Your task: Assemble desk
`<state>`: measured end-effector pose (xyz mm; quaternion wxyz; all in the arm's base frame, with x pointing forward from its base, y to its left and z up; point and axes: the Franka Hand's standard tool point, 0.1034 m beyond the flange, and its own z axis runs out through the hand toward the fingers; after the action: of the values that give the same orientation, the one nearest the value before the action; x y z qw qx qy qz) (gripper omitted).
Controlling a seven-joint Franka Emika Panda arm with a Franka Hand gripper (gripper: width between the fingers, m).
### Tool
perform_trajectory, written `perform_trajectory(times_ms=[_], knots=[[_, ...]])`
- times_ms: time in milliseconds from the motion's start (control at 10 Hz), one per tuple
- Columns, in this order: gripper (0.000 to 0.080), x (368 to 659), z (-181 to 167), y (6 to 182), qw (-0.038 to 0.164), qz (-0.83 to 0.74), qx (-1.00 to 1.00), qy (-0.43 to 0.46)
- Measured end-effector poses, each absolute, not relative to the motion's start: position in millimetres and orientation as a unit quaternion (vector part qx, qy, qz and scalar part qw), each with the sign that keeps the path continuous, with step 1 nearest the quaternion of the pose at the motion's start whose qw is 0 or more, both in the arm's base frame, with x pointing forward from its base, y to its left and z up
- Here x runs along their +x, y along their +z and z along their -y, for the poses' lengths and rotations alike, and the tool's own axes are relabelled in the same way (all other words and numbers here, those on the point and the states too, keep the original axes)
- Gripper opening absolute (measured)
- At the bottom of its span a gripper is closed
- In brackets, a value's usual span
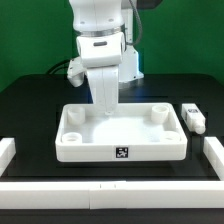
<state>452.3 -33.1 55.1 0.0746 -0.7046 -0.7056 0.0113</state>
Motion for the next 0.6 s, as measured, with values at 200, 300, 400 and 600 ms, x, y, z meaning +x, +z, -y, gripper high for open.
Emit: perform_trajectory(times_ms=[200, 300, 400, 600], knots=[[0.0057, 475, 22, 48.0, 0.085, 0.709, -0.700, 0.006], [0.0057, 492, 14, 47.0, 0.086, 0.711, -0.698, -0.001], [0.0057, 501, 6, 48.5, 0.087, 0.708, -0.701, -0.005], [0.0057, 497, 8, 45.7, 0.090, 0.707, -0.702, -0.002]])
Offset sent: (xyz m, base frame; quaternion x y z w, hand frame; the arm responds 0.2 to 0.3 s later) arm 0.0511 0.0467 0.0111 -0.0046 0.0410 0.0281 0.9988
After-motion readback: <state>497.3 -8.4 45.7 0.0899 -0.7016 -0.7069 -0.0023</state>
